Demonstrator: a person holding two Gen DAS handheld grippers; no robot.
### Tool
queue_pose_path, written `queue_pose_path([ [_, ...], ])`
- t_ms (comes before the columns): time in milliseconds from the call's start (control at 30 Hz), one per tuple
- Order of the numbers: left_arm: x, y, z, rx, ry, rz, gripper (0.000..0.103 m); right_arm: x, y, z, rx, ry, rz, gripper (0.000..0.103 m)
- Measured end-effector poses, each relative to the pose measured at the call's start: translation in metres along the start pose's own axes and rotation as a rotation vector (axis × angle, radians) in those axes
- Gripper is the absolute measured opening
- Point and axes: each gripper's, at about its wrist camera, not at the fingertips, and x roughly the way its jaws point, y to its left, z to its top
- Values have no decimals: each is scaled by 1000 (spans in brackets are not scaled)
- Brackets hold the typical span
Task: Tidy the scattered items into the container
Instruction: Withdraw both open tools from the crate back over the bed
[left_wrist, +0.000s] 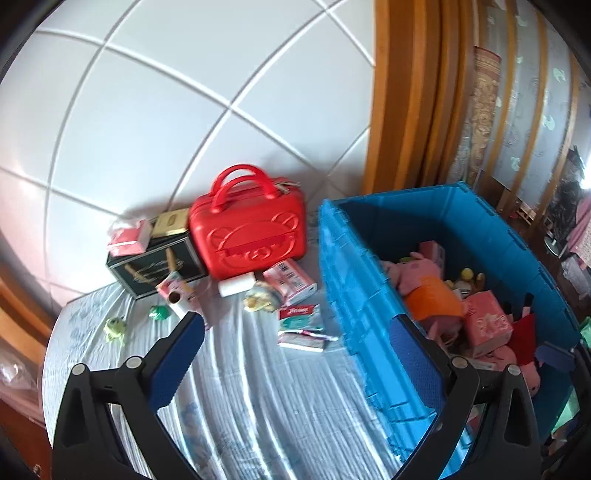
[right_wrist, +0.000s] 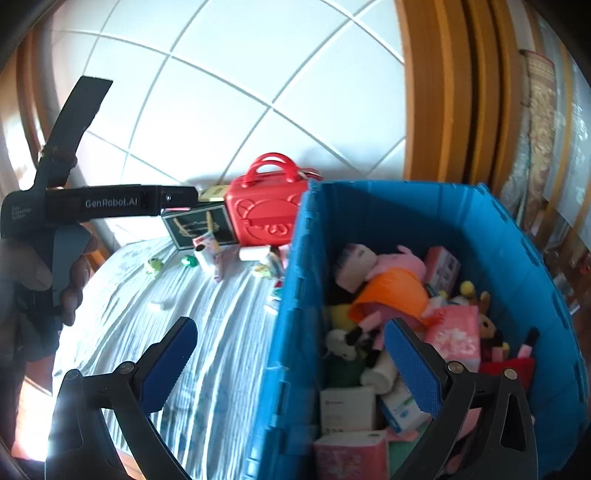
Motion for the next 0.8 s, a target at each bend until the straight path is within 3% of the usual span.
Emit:
queue_pose_path([
  [467, 3, 135, -84, -125, 63, 112, 102, 51, 95, 7, -113, 35, 48, 103],
  [800, 48, 219, -149, -166, 140, 120, 102, 96, 140, 4, -121, 83, 11, 103],
])
